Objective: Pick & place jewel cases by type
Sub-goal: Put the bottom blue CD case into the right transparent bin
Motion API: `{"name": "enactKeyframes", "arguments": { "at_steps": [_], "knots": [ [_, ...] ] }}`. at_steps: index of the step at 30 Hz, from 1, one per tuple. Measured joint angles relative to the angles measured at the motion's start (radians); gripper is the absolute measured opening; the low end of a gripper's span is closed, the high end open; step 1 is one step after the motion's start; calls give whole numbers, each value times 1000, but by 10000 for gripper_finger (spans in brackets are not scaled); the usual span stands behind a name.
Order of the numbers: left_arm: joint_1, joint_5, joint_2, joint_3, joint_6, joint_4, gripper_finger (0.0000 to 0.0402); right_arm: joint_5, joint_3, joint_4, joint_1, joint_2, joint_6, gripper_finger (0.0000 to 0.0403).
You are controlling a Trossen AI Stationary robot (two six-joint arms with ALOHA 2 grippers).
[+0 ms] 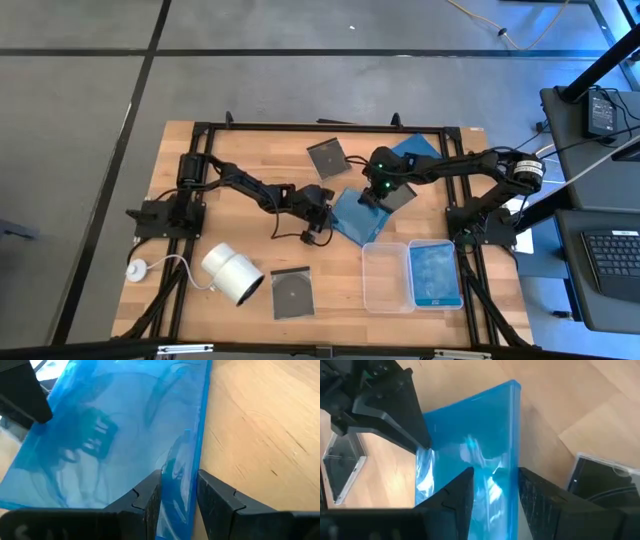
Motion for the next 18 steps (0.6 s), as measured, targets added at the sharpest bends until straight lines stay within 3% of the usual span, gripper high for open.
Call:
{"name": "enactKeyframes", "arguments": {
  "at_steps": [11,14,18],
  "knots": [
    [-3,-1,1,0,29,17,114,-50,2,20,-1,0,1,149],
    [3,-76,2,9,30,50,113,-137,8,46,9,-1,4,149],
    [1,-148,3,5,19,60,112,-159,5,35,4,0,19,149]
  ]
}}
